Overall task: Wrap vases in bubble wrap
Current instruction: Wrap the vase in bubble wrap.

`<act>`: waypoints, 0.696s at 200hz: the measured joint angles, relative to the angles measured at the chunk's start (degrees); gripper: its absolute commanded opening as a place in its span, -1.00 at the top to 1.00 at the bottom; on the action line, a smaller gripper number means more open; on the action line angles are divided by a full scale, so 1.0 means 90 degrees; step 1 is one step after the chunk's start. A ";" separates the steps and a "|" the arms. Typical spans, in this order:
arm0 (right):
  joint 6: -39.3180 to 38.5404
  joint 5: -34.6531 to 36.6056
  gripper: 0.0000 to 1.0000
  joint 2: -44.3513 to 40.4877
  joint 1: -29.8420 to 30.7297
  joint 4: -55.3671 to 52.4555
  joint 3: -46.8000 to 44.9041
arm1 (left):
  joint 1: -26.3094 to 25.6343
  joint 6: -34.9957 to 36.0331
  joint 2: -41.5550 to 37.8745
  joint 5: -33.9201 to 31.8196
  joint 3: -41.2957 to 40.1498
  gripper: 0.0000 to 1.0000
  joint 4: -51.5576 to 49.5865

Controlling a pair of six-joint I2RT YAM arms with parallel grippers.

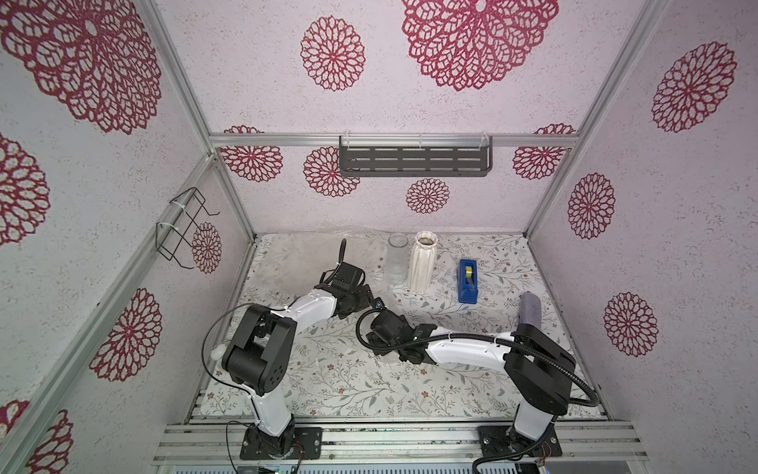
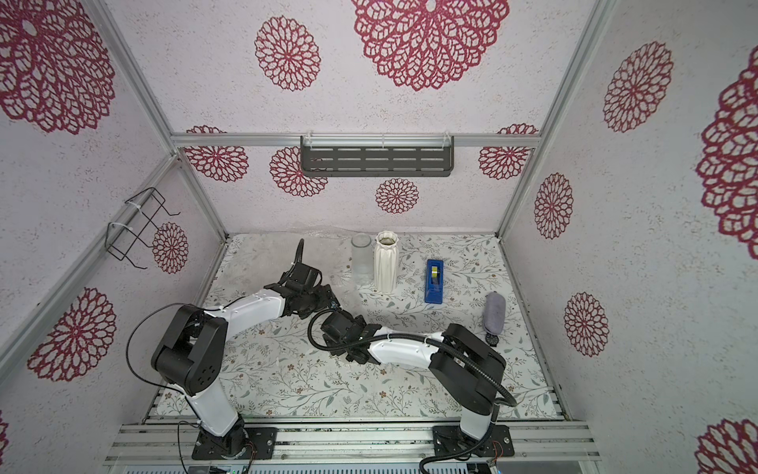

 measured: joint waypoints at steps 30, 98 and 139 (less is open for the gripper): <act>0.0250 -0.0306 -0.57 -0.0182 -0.0180 0.0447 -0.0352 | 0.0000 0.0036 -0.0039 0.0002 0.0036 -0.95 -0.0121; 0.1494 -0.1498 -0.52 -0.0508 -0.0758 0.1953 -0.1285 | 0.0000 0.0085 -0.1047 -0.0265 -0.0401 -0.97 -0.0051; 0.2050 -0.1945 -0.52 -0.0500 -0.0903 0.2455 -0.1472 | 0.0000 0.0080 -0.1056 -0.0158 -0.0704 -0.84 0.0075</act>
